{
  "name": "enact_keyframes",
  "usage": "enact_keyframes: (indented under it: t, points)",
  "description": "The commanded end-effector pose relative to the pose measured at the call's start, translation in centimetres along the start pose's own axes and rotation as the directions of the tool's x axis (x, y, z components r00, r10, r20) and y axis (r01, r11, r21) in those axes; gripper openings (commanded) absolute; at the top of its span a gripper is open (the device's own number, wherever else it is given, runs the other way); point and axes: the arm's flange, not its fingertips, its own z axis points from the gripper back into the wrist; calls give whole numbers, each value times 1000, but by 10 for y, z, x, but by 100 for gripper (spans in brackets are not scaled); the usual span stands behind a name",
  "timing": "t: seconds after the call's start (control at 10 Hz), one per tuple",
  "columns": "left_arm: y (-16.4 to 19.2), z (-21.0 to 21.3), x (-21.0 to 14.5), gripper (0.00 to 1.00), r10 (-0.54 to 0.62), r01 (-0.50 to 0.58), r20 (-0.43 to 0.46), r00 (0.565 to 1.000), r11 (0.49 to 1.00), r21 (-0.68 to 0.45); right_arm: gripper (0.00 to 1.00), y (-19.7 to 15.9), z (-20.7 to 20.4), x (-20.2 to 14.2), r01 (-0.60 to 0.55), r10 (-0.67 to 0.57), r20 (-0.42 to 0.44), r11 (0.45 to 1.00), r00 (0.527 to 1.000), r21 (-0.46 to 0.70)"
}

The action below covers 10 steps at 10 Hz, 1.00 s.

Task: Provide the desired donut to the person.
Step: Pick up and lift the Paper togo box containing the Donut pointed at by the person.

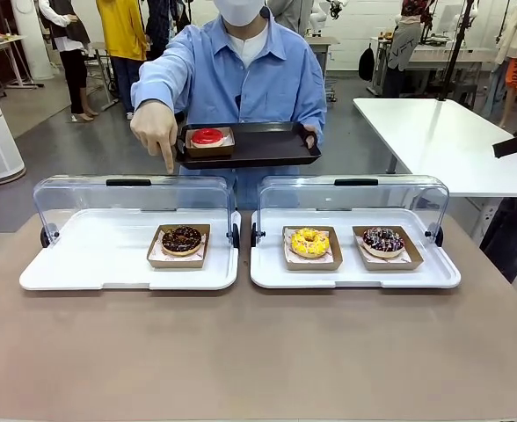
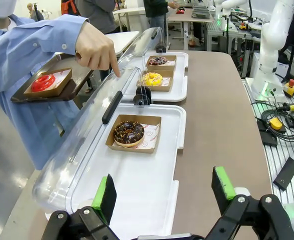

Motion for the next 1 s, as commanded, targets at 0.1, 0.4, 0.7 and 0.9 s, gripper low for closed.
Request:
enact_keyframes:
  t: [0.1, 0.4, 0.7, 0.9]
  points:
    - [-1, 1, -1, 100, 2, -2, 5, 1000, 1000, 0, 100, 0, -1, 0, -3, 3, 6, 1000, 1000, 7]
    - [-1, 1, -1, 100, 2, -2, 5, 1000, 1000, 0, 100, 0, -1, 0, -3, 3, 6, 1000, 1000, 7]
    - [-17, -2, 6, 100, -83, 84, -76, 994, 996, 4, 100, 0, -1, 0, -3, 3, 6, 1000, 1000, 7]
    - [-27, -21, 46, 100, -193, 182, -210, 958, 981, -72, 100, 0, -1, 0, -3, 3, 6, 1000, 1000, 7]
